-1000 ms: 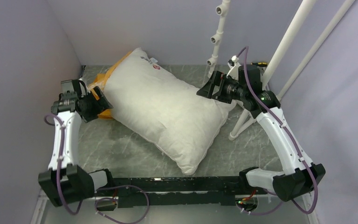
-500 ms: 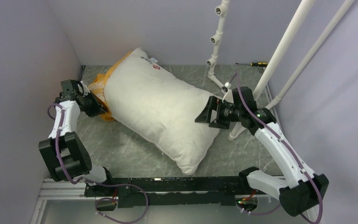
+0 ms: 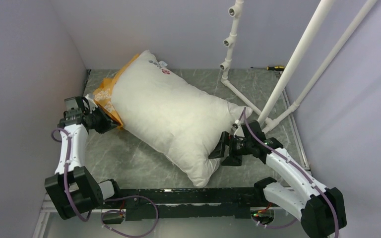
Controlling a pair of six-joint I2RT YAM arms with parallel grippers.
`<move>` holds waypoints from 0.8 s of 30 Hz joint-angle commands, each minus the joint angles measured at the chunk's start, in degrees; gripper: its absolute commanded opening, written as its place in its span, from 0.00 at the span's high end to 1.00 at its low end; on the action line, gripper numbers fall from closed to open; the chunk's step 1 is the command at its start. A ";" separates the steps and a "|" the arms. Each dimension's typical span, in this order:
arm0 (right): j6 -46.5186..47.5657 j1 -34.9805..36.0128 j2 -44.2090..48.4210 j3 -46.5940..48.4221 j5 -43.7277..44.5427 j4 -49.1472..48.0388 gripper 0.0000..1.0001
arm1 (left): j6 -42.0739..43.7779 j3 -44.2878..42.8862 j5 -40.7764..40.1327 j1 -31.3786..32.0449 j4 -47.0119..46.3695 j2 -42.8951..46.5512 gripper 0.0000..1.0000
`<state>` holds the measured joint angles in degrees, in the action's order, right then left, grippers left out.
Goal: Put the pillow into the pillowcase
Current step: Stuff the pillow into the pillowcase.
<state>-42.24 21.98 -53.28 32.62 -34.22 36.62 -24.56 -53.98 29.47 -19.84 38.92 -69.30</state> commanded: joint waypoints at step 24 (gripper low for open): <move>-4.95 1.15 -4.93 22.13 5.64 -15.01 1.00 | -26.35 2.55 -1.00 40.82 -12.51 13.49 1.00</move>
<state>-50.13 22.44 -61.65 51.27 -29.02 21.87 -43.83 -45.67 26.46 9.30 31.18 -53.89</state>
